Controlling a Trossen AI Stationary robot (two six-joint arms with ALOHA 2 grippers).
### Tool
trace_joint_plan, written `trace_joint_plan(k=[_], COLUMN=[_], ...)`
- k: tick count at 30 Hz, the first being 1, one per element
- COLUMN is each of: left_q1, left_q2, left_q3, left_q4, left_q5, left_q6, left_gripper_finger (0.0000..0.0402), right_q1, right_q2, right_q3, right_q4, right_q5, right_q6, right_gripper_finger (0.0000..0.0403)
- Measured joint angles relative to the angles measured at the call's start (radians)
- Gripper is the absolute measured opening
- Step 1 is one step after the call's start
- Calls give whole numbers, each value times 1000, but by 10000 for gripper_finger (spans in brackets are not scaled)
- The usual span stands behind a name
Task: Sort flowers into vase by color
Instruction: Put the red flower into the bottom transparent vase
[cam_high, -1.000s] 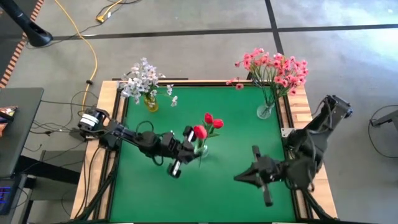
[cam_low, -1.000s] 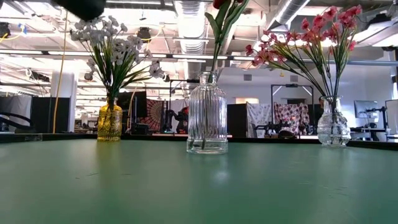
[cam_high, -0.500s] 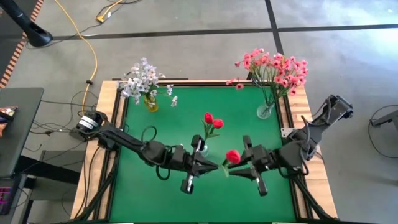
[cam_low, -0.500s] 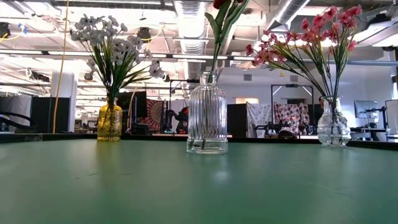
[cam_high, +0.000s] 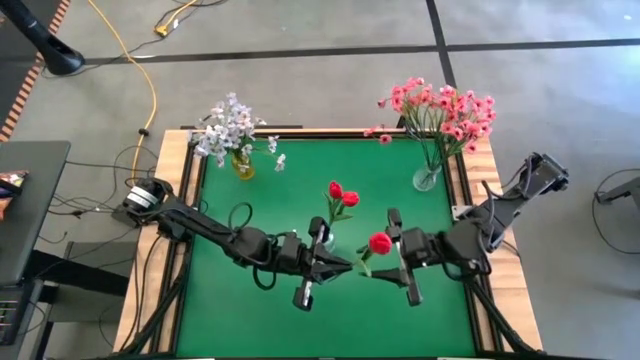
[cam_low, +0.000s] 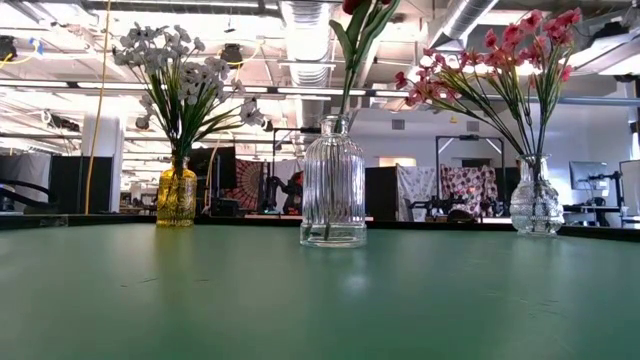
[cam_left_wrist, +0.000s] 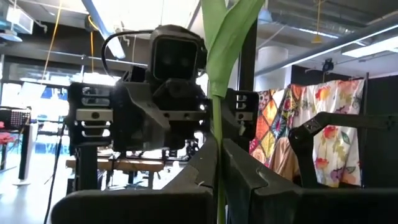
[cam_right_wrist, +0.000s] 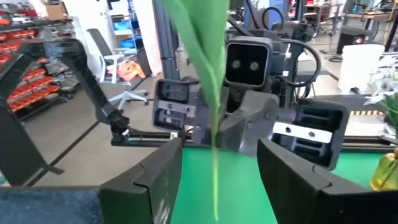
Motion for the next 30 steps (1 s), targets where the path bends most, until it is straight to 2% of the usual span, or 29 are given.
trace_joint_plan(k=[22, 30], left_q1=[1, 2], left_q2=[0, 0], left_q3=[-1, -1], left_q4=[-6, -28], left_q5=[-125, -174], left_q6=[-15, -31], left_gripper_finger=[0, 0], right_q1=[-46, -67], right_q2=[0, 0], right_q3=[0, 0], right_q4=[-2, 0], right_q5=[-7, -7], right_q6=[-33, -33], right_gripper_finger=[226, 192])
